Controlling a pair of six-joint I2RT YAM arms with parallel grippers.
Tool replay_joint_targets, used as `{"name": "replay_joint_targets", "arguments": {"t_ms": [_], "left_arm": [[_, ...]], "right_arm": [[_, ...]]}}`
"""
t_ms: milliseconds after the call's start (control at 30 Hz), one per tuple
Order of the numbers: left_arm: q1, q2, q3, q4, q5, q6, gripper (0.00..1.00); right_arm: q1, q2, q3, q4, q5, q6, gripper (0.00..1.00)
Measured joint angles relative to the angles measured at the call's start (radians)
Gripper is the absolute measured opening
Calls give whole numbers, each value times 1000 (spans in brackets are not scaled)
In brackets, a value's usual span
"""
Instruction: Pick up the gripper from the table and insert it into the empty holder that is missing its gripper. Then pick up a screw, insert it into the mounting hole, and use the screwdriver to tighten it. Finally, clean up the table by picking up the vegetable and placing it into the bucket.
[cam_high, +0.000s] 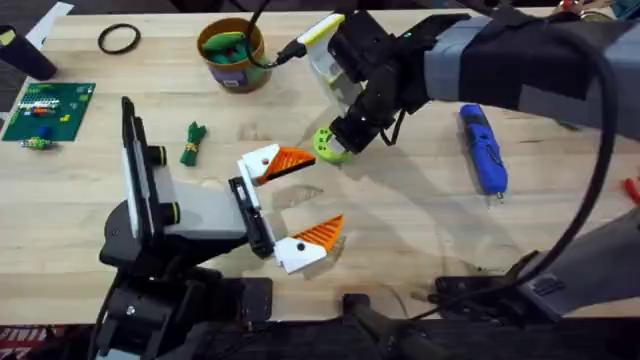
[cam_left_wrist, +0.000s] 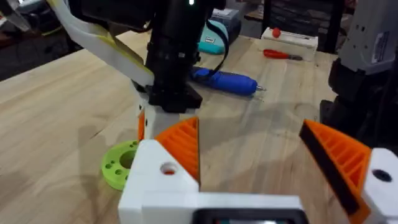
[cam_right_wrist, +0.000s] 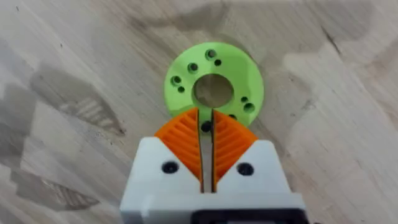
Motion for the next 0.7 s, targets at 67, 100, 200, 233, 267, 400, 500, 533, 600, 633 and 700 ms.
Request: {"name": "replay_joint_targets", "arguments": {"t_ms": [67,100,200,233,267,400,500,533,600,633,700], "left_arm": [[0,0,0,0,0,2,986],[0,0,0,0,0,2,986],[0,0,0,0,0,2,986],[0,0,0,0,0,2,986],[0,0,0,0,0,2,986],[0,0,0,0,0,2,986],[0,0,0,0,0,2,986],[0,0,0,0,0,2,986],[0,0,0,0,0,2,986],[0,0,0,0,0,2,986],[0,0,0,0,0,2,986]], "right_arm": [[0,0,0,1,0,0,89],[0,0,0,1,0,0,89],[0,0,0,0,0,0,89],[0,0,0,-1,1,0,89],[0,0,0,-3,2,0,89],[0,0,0,-15,15,0,89],[0,0,0,-20,17,0,89],[0,0,0,-20,19,0,89],[0,0,0,-19,20,0,89],[0,0,0,-18,20,0,89],[0,0,0,-18,20,0,89]]}}
